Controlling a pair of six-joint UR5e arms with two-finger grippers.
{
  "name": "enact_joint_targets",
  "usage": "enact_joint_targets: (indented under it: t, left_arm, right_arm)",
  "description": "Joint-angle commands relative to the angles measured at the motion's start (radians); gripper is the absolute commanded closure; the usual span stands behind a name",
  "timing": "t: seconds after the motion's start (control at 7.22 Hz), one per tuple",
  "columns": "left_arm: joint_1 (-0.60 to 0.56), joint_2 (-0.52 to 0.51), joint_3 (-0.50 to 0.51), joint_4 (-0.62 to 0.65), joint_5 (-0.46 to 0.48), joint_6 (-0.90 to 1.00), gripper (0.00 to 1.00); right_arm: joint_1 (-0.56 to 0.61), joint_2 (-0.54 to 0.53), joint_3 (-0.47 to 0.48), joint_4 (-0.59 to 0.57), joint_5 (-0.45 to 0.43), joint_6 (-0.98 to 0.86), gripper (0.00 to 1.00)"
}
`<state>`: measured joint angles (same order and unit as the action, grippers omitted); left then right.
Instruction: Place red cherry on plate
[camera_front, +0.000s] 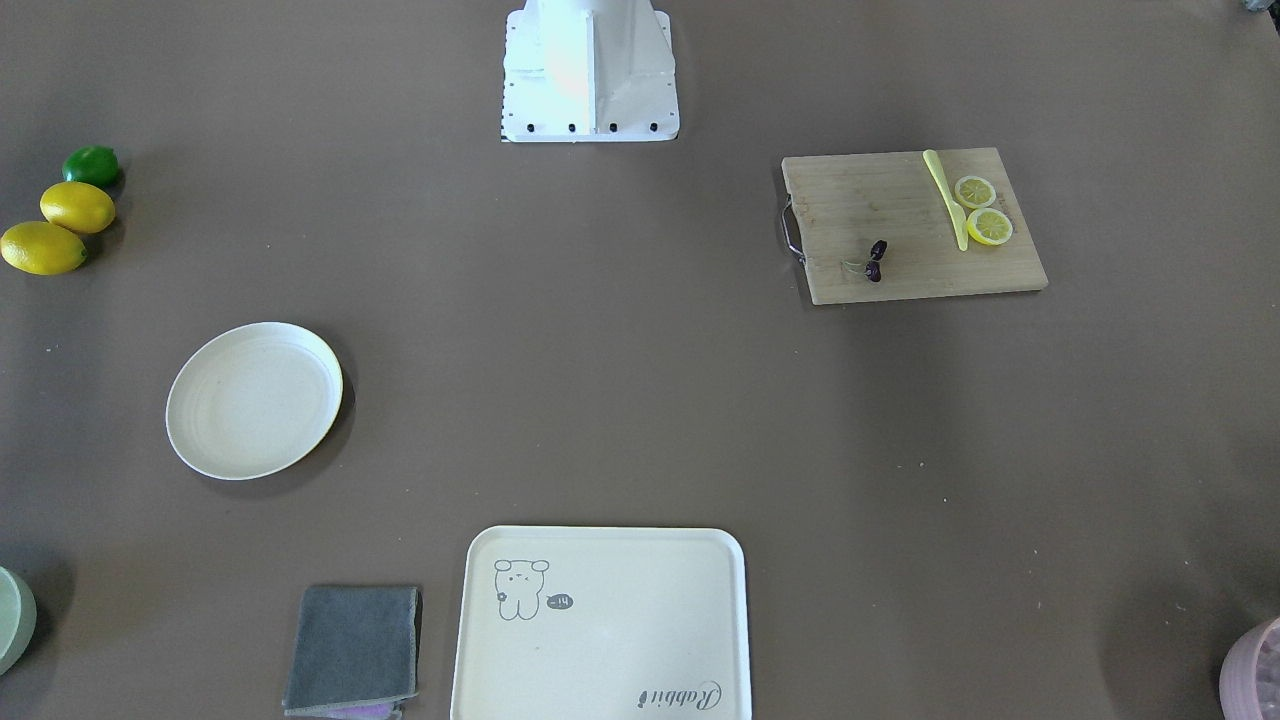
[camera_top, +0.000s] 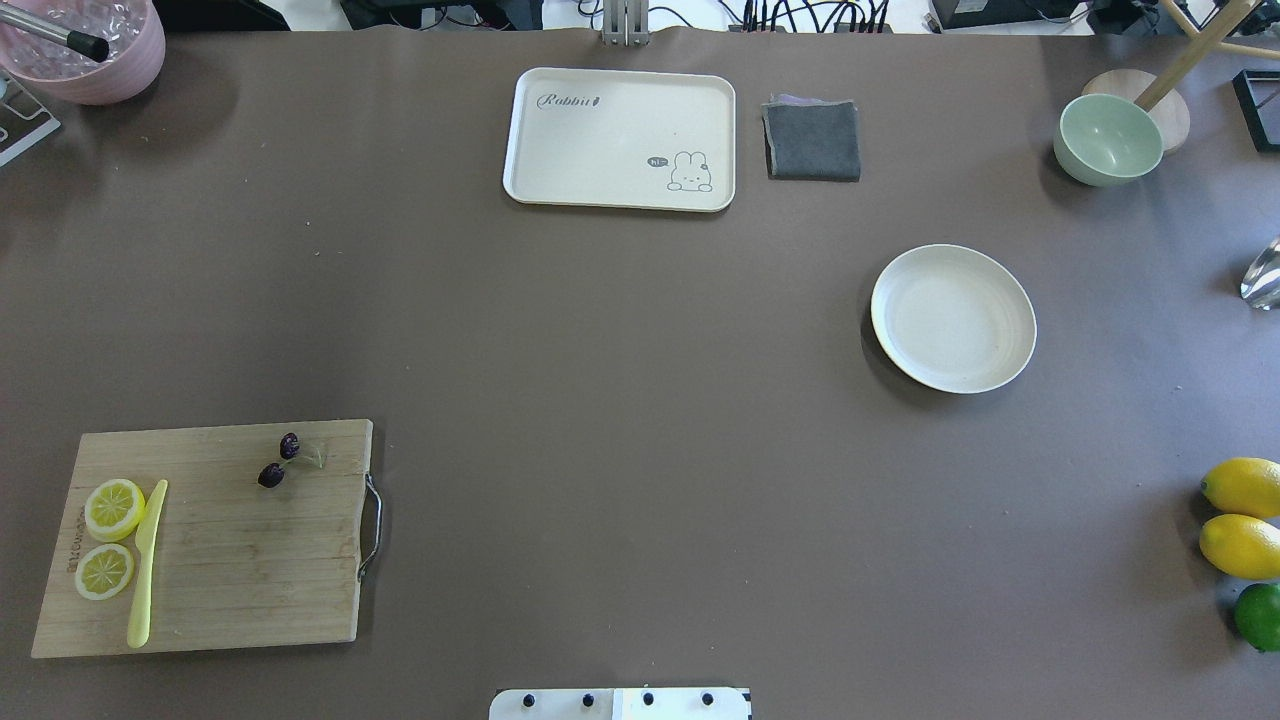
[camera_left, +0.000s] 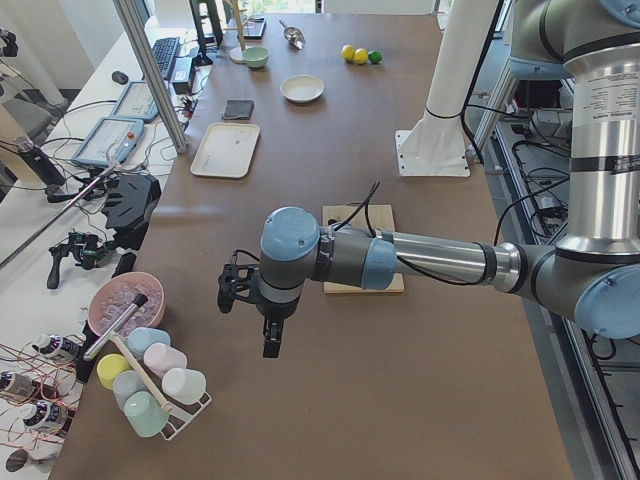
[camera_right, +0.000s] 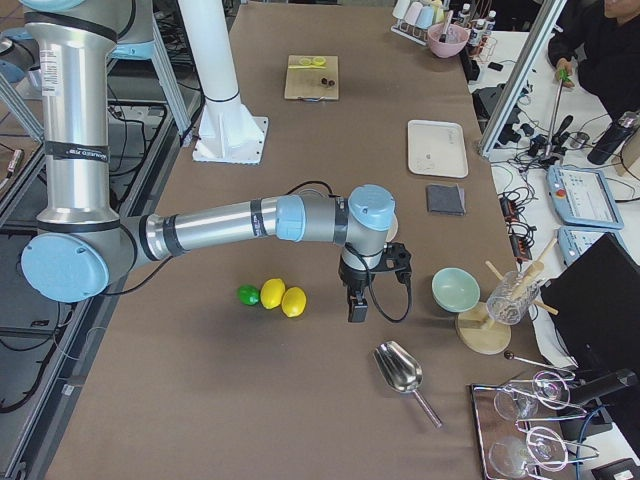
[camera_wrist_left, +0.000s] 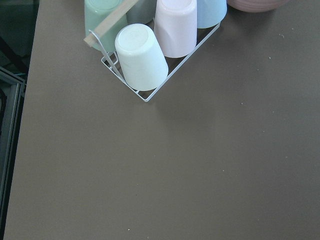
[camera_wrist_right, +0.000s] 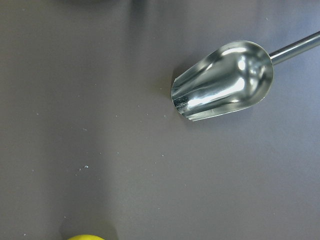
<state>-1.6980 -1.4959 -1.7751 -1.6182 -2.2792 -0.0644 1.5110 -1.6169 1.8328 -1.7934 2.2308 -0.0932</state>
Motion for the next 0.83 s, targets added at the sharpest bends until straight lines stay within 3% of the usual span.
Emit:
enact_joint_targets:
  t: [0.0, 0.69]
  left_arm:
    - [0.001, 0.000, -0.009, 0.000, -0.002, 0.003, 0.02]
    - [0.001, 0.005, -0.009, 0.001, 0.000, 0.002, 0.02]
  right_arm:
    - [0.003, -0.008, 0.017, 0.000, 0.006, 0.003, 0.00]
    - [0.003, -0.008, 0.029, 0.000, 0.006, 0.001, 0.00]
